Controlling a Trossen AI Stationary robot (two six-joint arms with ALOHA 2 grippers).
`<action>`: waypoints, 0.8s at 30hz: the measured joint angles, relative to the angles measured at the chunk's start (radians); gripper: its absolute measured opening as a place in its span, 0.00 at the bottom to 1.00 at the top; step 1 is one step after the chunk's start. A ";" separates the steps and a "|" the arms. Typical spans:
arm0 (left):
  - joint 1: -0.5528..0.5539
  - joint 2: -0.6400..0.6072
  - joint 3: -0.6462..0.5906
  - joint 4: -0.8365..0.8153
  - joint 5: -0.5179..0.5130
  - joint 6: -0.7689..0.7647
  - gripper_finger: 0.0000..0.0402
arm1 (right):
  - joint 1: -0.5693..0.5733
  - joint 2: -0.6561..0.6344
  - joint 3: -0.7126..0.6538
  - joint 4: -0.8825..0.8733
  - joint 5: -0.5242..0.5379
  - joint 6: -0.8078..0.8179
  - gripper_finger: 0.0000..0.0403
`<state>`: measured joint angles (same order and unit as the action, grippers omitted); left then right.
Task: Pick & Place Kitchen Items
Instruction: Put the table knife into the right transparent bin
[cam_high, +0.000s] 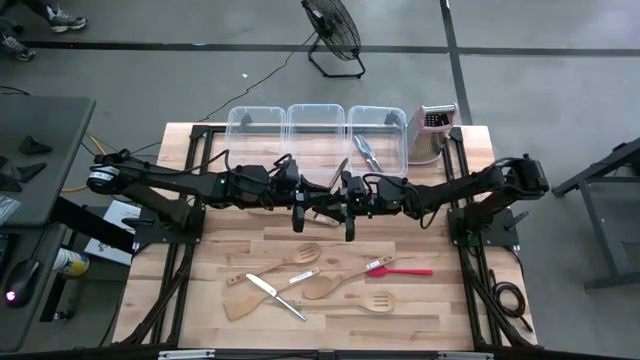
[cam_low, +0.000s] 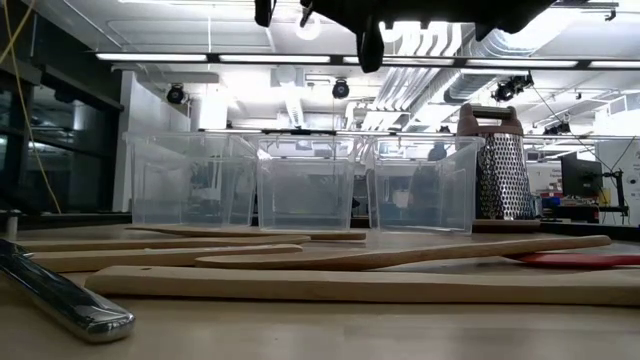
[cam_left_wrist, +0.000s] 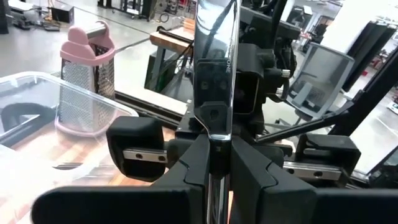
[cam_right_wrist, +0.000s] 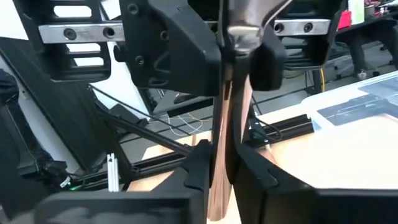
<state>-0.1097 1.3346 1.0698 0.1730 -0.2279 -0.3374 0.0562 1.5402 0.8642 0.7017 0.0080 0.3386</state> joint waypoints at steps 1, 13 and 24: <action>0.000 0.000 0.000 -0.001 0.000 -0.001 0.09 | 0.000 0.000 0.000 0.000 -0.010 0.000 0.09; -0.001 0.000 0.000 -0.011 0.004 -0.014 0.09 | -0.001 0.000 0.000 -0.009 -0.042 0.024 0.09; -0.001 0.000 0.000 -0.019 0.044 0.000 0.24 | 0.000 -0.007 0.000 -0.063 -0.041 0.031 0.09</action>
<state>-0.1108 1.3350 1.0698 0.1538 -0.1843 -0.3374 0.0563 1.5333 0.8642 0.6391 -0.0334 0.3699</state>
